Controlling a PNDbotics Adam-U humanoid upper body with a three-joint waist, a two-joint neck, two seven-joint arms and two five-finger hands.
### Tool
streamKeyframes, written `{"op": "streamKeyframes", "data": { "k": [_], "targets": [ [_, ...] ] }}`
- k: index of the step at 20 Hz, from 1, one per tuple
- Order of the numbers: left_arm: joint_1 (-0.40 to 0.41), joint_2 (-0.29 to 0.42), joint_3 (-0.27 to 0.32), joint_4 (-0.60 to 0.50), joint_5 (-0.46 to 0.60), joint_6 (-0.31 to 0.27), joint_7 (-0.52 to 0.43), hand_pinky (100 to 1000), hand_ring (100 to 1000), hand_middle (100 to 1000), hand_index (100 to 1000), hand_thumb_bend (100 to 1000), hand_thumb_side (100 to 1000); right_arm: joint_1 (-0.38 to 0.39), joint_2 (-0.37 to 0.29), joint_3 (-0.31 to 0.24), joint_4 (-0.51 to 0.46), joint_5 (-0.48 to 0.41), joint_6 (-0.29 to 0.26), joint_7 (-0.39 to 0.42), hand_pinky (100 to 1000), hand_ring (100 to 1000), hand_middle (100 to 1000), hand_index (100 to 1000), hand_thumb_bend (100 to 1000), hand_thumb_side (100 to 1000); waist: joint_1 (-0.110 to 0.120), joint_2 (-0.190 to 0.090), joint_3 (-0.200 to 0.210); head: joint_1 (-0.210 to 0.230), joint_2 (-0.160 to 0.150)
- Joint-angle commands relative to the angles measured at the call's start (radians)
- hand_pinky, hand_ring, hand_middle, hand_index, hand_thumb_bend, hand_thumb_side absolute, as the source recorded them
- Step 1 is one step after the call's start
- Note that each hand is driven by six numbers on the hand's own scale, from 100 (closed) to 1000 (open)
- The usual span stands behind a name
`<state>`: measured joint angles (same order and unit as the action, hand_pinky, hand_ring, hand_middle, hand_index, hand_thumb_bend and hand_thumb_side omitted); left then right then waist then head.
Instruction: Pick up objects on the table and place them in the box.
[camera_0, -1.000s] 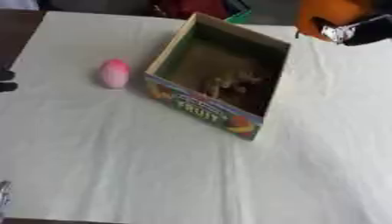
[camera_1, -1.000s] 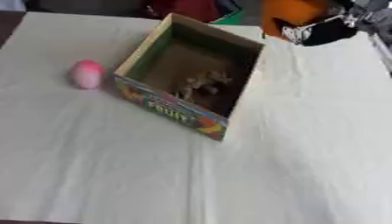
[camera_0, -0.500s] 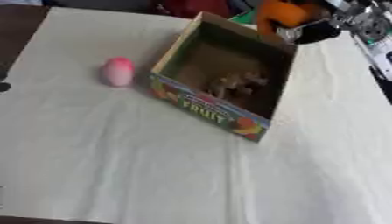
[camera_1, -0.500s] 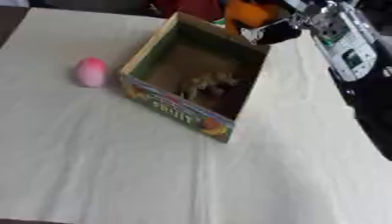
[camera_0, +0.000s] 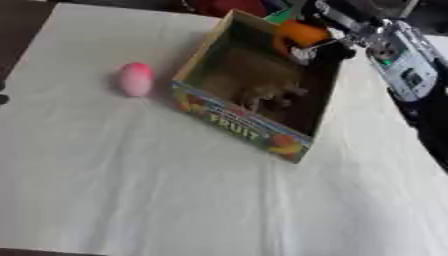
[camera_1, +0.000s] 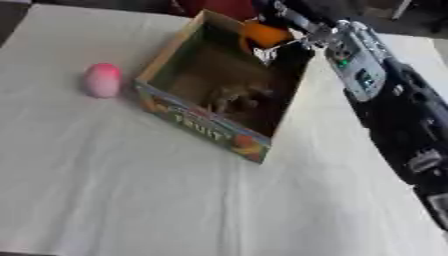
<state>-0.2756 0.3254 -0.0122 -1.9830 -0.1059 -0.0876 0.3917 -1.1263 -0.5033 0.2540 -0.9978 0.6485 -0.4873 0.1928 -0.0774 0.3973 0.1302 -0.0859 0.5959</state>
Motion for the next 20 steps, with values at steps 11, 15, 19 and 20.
{"op": "streamKeyframes", "data": {
  "k": [11, 15, 19, 20],
  "targets": [
    [-0.01, 0.005, 0.001, -0.017, 0.002, 0.006, 0.001, 627, 646, 612, 738, 100, 802, -0.021, -0.01, 0.005, 0.024, 0.099, -0.163, 0.219, 736, 1000, 742, 803, 100, 416, 0.01, -0.023, -0.014, -0.013, 0.006],
    [-0.009, 0.006, 0.001, -0.017, 0.003, 0.007, 0.002, 627, 646, 612, 736, 100, 803, -0.026, -0.021, -0.012, 0.012, 0.085, -0.193, 0.269, 769, 1000, 824, 878, 100, 591, 0.011, -0.026, -0.019, -0.008, 0.007],
    [-0.005, 0.004, -0.001, -0.017, 0.0, 0.01, 0.001, 627, 646, 611, 736, 100, 802, -0.028, -0.028, -0.022, -0.012, 0.081, -0.196, 0.274, 799, 1000, 870, 930, 100, 838, 0.011, -0.027, -0.021, -0.006, 0.006],
    [-0.004, 0.003, -0.001, -0.017, -0.001, 0.012, 0.001, 628, 646, 611, 736, 100, 802, -0.029, -0.029, -0.023, -0.021, 0.079, -0.197, 0.272, 800, 1000, 870, 931, 100, 852, 0.011, -0.028, -0.022, -0.005, 0.006]
  ]
}}
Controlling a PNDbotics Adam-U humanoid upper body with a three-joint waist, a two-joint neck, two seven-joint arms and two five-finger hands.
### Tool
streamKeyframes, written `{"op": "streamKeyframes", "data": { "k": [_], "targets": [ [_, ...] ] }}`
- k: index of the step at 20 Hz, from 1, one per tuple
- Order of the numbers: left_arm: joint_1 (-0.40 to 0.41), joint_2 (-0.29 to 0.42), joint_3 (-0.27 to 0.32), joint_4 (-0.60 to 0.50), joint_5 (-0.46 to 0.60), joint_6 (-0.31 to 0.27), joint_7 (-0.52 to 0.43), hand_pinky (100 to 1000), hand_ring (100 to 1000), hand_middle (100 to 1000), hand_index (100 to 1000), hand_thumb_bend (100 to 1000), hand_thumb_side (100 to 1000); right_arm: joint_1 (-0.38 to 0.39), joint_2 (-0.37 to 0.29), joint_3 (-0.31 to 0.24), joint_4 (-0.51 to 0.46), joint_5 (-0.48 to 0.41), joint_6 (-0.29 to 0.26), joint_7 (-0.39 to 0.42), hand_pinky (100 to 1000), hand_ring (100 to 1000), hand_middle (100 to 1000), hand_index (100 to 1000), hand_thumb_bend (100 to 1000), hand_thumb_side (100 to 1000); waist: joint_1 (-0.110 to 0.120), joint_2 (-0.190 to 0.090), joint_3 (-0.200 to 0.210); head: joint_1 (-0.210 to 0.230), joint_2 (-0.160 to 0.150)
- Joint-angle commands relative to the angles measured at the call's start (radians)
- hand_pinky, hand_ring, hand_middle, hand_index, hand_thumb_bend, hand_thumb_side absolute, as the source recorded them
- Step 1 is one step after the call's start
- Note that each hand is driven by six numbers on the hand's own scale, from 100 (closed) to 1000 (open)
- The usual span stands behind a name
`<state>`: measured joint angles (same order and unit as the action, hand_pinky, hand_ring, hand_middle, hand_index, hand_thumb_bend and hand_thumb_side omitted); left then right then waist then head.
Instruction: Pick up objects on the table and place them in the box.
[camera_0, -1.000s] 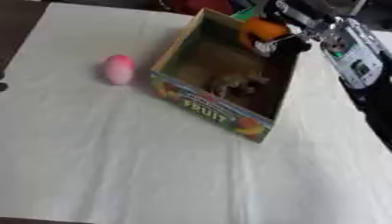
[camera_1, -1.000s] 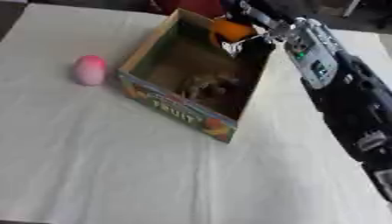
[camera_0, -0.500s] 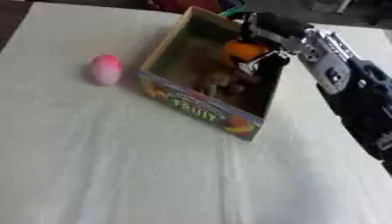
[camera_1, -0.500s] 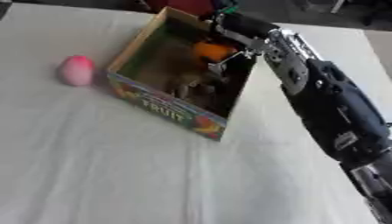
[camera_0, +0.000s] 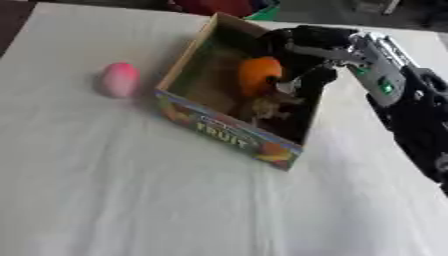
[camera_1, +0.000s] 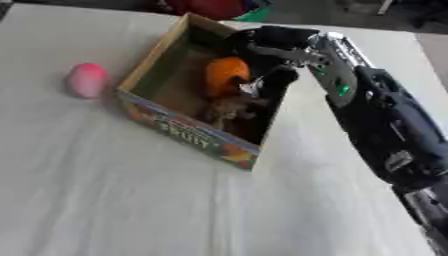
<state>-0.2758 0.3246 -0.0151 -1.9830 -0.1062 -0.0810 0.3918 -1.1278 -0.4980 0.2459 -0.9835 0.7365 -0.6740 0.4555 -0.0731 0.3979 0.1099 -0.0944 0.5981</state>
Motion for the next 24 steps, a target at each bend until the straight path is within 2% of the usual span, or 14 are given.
{"op": "streamKeyframes", "data": {
  "k": [1, 7, 13, 17, 20, 22, 24],
  "targets": [
    [-0.003, 0.004, 0.002, -0.017, -0.001, 0.006, 0.001, 628, 646, 611, 736, 100, 801, -0.028, -0.036, -0.016, -0.043, -0.012, -0.01, 0.006, 800, 1000, 867, 931, 100, 862, 0.007, -0.029, -0.003, 0.005, 0.004],
    [0.003, 0.003, 0.003, -0.017, -0.008, 0.006, 0.003, 628, 647, 612, 736, 100, 798, -0.022, -0.056, -0.031, -0.123, -0.062, 0.017, -0.038, 798, 1000, 850, 927, 100, 810, 0.011, -0.034, -0.012, 0.015, 0.007],
    [0.015, 0.004, 0.007, -0.017, -0.015, 0.006, 0.013, 627, 649, 613, 737, 100, 795, 0.018, -0.126, -0.074, -0.298, -0.247, 0.091, -0.085, 792, 1000, 814, 924, 100, 787, 0.02, -0.047, -0.028, 0.029, 0.016],
    [0.026, 0.012, 0.015, -0.017, -0.025, -0.003, 0.026, 625, 651, 616, 740, 100, 785, 0.089, -0.201, -0.123, -0.47, -0.434, 0.188, -0.142, 768, 1000, 759, 909, 100, 770, 0.032, -0.056, -0.045, 0.043, 0.029],
    [0.032, 0.027, 0.02, -0.017, -0.036, -0.012, 0.042, 622, 652, 619, 745, 100, 772, 0.172, -0.26, -0.166, -0.618, -0.591, 0.281, -0.234, 748, 1000, 727, 897, 100, 751, 0.041, -0.064, -0.06, 0.056, 0.037],
    [0.033, 0.039, 0.023, -0.017, -0.043, -0.02, 0.054, 620, 653, 621, 747, 100, 762, 0.232, -0.293, -0.197, -0.715, -0.65, 0.338, -0.307, 739, 1000, 717, 890, 100, 751, 0.048, -0.068, -0.068, 0.061, 0.04],
    [0.035, 0.053, 0.025, -0.017, -0.053, -0.03, 0.066, 617, 654, 624, 750, 100, 756, 0.294, -0.318, -0.222, -0.803, -0.71, 0.371, -0.369, 730, 1000, 708, 882, 100, 741, 0.055, -0.071, -0.078, 0.065, 0.042]
  ]
}}
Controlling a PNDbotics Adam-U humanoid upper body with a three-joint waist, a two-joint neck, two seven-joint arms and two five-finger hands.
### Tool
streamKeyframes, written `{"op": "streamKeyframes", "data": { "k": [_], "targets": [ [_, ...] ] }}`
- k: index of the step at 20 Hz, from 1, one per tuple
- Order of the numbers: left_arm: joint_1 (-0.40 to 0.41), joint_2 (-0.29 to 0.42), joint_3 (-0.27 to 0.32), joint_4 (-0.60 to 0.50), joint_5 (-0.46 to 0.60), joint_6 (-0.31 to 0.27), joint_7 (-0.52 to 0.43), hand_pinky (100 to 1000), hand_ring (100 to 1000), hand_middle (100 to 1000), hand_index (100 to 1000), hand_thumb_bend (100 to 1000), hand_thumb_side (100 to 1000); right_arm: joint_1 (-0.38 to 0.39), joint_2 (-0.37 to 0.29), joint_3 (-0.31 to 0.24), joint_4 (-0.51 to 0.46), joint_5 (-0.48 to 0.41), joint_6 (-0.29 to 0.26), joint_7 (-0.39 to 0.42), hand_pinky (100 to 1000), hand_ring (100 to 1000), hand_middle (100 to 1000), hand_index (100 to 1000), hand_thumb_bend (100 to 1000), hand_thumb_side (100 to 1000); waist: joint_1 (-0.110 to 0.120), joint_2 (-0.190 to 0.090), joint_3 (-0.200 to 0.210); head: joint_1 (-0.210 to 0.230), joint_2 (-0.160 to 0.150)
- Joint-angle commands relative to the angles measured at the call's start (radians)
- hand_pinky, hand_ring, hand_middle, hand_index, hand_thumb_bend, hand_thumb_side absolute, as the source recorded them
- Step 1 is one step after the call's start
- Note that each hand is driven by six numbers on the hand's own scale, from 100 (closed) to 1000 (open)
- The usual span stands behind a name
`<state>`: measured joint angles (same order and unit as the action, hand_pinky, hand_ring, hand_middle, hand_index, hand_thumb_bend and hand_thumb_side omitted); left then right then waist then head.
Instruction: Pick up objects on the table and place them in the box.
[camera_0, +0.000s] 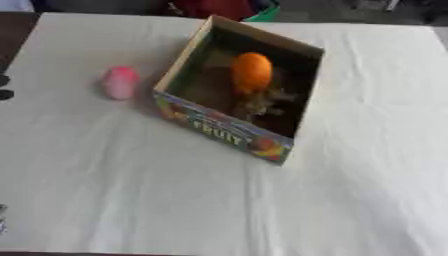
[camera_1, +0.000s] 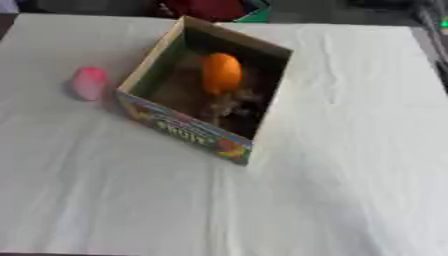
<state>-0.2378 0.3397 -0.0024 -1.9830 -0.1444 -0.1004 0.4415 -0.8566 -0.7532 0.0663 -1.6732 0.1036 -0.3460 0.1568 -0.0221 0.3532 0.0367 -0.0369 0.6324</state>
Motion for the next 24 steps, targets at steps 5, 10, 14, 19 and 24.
{"op": "streamKeyframes", "data": {
  "k": [5, 10, 14, 19, 24],
  "targets": [
    [0.005, 0.077, 0.02, -0.017, -0.043, -0.028, 0.047, 609, 656, 627, 756, 100, 738, 0.163, -0.078, -0.108, -0.277, -0.157, 0.095, -0.178, 688, 1000, 688, 869, 100, 702, 0.022, -0.031, -0.034, 0.019, 0.013],
    [0.0, 0.155, 0.041, -0.017, -0.082, -0.041, 0.094, 596, 663, 637, 771, 100, 718, 0.28, -0.085, -0.16, -0.325, -0.188, 0.047, -0.283, 693, 1000, 695, 869, 100, 712, 0.033, -0.037, -0.047, 0.043, 0.022],
    [0.012, 0.245, 0.067, -0.017, -0.134, -0.053, 0.148, 580, 669, 647, 784, 100, 701, 0.358, -0.088, -0.189, -0.327, -0.203, -0.021, -0.379, 719, 1000, 700, 867, 100, 748, 0.039, -0.039, -0.056, 0.044, 0.023],
    [0.037, 0.355, 0.084, -0.017, -0.21, -0.011, 0.161, 572, 679, 666, 808, 100, 681, 0.452, -0.073, -0.213, -0.327, -0.201, -0.085, -0.467, 737, 1000, 694, 860, 100, 758, 0.045, -0.034, -0.066, 0.049, 0.013],
    [0.047, 0.474, 0.096, -0.017, -0.254, 0.064, 0.05, 579, 709, 698, 846, 100, 623, 0.502, -0.058, -0.232, -0.327, -0.192, -0.124, -0.514, 735, 1000, 686, 853, 100, 753, 0.05, -0.03, -0.076, 0.051, 0.009]
  ]
}}
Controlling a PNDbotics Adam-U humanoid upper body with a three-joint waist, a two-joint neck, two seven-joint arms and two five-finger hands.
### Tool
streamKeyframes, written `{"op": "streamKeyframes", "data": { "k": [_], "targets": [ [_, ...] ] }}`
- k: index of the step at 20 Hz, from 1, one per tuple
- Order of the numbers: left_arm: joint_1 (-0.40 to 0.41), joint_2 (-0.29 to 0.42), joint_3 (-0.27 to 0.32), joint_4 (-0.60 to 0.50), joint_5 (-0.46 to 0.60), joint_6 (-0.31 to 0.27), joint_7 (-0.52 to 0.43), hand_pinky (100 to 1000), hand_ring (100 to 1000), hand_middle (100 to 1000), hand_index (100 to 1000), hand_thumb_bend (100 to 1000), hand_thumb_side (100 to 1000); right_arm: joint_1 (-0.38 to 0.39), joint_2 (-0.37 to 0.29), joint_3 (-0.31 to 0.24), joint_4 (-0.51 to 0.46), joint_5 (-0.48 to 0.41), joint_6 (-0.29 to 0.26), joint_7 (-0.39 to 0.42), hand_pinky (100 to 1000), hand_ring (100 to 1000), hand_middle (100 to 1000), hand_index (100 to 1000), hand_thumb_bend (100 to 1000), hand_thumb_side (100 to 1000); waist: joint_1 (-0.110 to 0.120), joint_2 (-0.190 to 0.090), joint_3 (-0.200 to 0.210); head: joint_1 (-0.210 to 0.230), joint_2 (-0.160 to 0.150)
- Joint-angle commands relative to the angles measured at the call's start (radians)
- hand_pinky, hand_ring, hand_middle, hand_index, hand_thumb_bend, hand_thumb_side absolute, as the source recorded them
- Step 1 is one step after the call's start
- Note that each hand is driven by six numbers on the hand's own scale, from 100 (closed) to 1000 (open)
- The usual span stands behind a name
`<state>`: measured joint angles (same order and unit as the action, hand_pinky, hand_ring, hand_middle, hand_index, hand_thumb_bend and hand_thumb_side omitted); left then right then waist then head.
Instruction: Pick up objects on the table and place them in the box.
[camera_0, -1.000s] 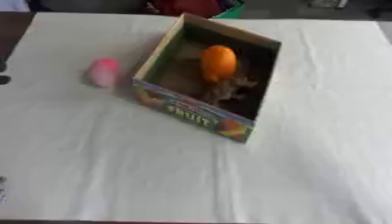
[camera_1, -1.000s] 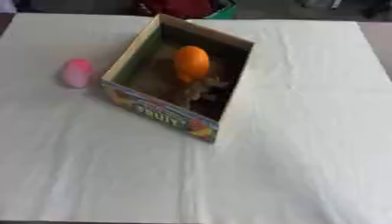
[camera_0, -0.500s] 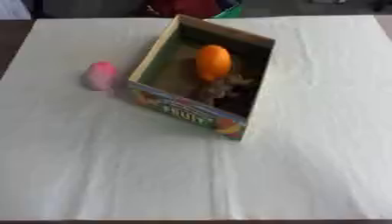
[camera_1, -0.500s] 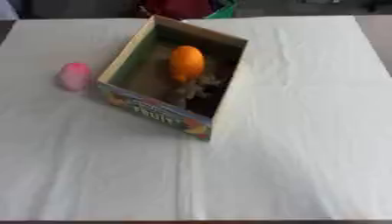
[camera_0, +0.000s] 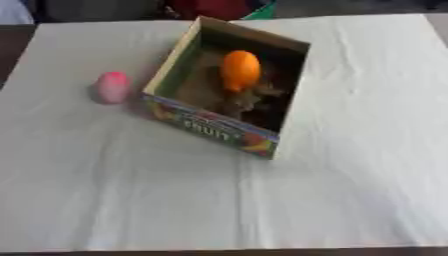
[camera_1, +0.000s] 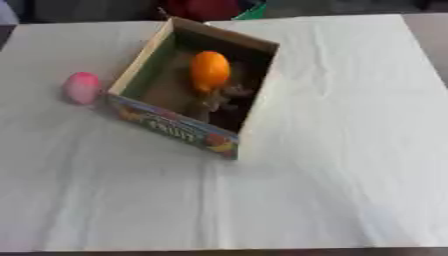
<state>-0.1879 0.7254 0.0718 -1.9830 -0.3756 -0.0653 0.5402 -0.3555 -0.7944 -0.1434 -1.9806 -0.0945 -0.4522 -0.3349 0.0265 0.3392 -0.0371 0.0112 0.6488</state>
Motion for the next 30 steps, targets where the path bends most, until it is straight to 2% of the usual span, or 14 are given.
{"op": "streamKeyframes", "data": {
  "k": [1, 5, 7, 8, 11, 15, 16, 17, 19, 20, 24, 28, 30],
  "targets": [
    [-0.005, 0.114, 0.024, -0.017, -0.031, 0.043, -0.078, 579, 710, 697, 847, 100, 621, 0.006, -0.015, -0.025, -0.019, 0.007, -0.026, -0.03, 735, 1000, 686, 853, 100, 754, 0.002, -0.016, -0.004, 0.002, -0.007],
    [-0.019, 0.21, 0.02, -0.017, -0.078, 0.077, -0.21, 583, 736, 723, 874, 100, 624, 0.025, -0.004, -0.031, -0.019, 0.008, -0.043, -0.052, 736, 1000, 685, 852, 100, 760, 0.004, -0.018, -0.015, 0.001, -0.007],
    [-0.026, 0.249, 0.012, -0.017, -0.106, 0.09, -0.304, 595, 760, 747, 889, 100, 644, 0.032, 0.001, -0.032, -0.019, 0.007, -0.046, -0.056, 738, 1000, 684, 852, 100, 761, 0.005, -0.019, -0.021, 0.007, -0.009],
    [-0.029, 0.264, 0.007, -0.016, -0.123, 0.084, -0.362, 608, 772, 755, 900, 100, 624, 0.035, 0.004, -0.031, -0.019, 0.007, -0.046, -0.055, 738, 1000, 682, 853, 100, 764, 0.005, -0.02, -0.024, 0.011, -0.01],
    [-0.058, 0.295, -0.003, 0.031, -0.15, 0.019, -0.521, 616, 782, 763, 906, 100, 639, 0.038, 0.013, -0.029, -0.019, 0.006, -0.037, -0.047, 739, 1000, 678, 852, 100, 768, 0.005, -0.02, -0.032, 0.019, -0.016],
    [-0.124, 0.322, -0.029, 0.137, -0.17, -0.059, -0.643, 623, 808, 786, 924, 100, 702, 0.043, 0.024, -0.033, -0.019, 0.005, -0.025, -0.04, 739, 1000, 674, 850, 100, 774, 0.005, -0.018, -0.038, 0.025, -0.024],
    [-0.139, 0.326, -0.037, 0.159, -0.181, -0.074, -0.666, 625, 823, 795, 929, 112, 773, 0.043, 0.025, -0.034, -0.019, 0.006, -0.022, -0.039, 739, 1000, 671, 849, 100, 774, 0.005, -0.017, -0.039, 0.028, -0.025],
    [-0.157, 0.329, -0.047, 0.183, -0.196, -0.089, -0.691, 628, 828, 800, 933, 162, 842, 0.043, 0.026, -0.034, -0.019, 0.005, -0.018, -0.038, 739, 1000, 670, 849, 100, 776, 0.006, -0.017, -0.04, 0.031, -0.026],
    [-0.19, 0.326, -0.06, 0.221, -0.22, -0.112, -0.731, 632, 835, 805, 936, 240, 908, 0.041, 0.027, -0.033, -0.019, 0.003, -0.014, -0.037, 739, 1000, 670, 849, 100, 775, 0.006, -0.017, -0.042, 0.034, -0.027],
    [-0.205, 0.325, -0.068, 0.238, -0.23, -0.121, -0.75, 639, 844, 814, 941, 344, 963, 0.038, 0.027, -0.032, -0.019, 0.001, -0.013, -0.035, 740, 1000, 668, 848, 100, 775, 0.005, -0.016, -0.043, 0.037, -0.028],
    [-0.268, 0.313, -0.101, 0.296, -0.257, -0.145, -0.823, 655, 863, 839, 959, 398, 976, 0.03, 0.029, -0.027, -0.019, -0.004, -0.008, -0.027, 740, 1000, 664, 846, 100, 774, 0.006, -0.014, -0.046, 0.042, -0.03],
    [-0.327, 0.291, -0.136, 0.36, -0.258, -0.146, -0.898, 684, 885, 865, 981, 522, 1000, 0.027, 0.037, -0.024, -0.019, -0.007, 0.004, -0.015, 740, 1000, 657, 844, 100, 779, 0.007, -0.012, -0.049, 0.047, -0.032],
    [-0.358, 0.277, -0.153, 0.386, -0.258, -0.14, -0.942, 691, 891, 872, 987, 611, 1000, 0.026, 0.041, -0.023, -0.019, -0.007, 0.009, -0.009, 740, 1000, 651, 839, 100, 781, 0.007, -0.01, -0.051, 0.05, -0.033]
  ]
}}
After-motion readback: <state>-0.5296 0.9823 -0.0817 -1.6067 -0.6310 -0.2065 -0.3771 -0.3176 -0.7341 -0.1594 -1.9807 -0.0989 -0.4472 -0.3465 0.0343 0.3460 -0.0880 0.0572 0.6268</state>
